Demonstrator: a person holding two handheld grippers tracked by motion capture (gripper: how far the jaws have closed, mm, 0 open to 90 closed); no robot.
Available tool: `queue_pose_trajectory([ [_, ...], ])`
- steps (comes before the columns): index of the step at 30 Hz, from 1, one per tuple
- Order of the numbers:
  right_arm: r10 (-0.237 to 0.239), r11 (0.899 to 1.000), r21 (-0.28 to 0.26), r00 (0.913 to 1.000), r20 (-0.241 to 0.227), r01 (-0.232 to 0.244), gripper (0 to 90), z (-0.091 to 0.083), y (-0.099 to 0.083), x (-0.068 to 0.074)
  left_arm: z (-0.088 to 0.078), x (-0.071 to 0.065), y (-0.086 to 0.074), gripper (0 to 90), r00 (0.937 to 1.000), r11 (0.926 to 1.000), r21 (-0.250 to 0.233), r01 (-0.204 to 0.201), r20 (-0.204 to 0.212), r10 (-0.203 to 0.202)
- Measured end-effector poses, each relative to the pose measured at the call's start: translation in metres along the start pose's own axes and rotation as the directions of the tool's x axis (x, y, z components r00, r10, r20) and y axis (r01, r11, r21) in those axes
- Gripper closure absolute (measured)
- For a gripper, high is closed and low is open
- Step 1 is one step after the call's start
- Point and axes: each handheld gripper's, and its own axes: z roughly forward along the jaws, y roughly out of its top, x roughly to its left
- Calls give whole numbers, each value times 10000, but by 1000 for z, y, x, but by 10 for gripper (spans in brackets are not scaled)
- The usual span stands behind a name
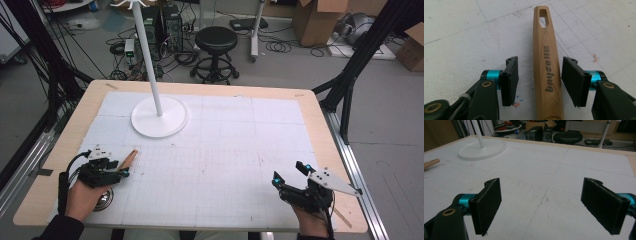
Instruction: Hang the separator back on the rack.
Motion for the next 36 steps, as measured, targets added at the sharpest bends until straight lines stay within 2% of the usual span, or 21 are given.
queue_pose_trajectory([
  [4, -7, 10000, -3, 10000, -2, 7, 159, 0, 0, 0, 0, 0, 0, 511, 10000, 10000, 28, -24, -30, 24],
  [12, 50, 10000, 43, 10000, -3, -50, 159, 0, 0, 1, -1, -1, 1, 634, 10000, 10000, 83, -42, 18, 42],
  [16, 26, 10000, 33, 10000, 24, -26, 159, 0, 0, 0, -1, -2, 2, 642, 10000, 9999, 91, 74, 1, -74],
  [26, 20, 10000, 20, 10000, -2, -20, 159, 0, 0, 0, -2, -5, 4, 667, 9995, 9994, 274, -213, -239, 219],
  [28, 46, 10000, 41, 10000, -5, -46, 159, 0, 0, 0, -4, -6, 5, 667, 9992, 9994, 210, -289, -258, 295],
  [36, 92, 10000, 23, 9999, -47, -92, 159, -1, 0, 0, -14, -5, 8, 668, 9999, 9985, -537, -39, -164, 30],
])
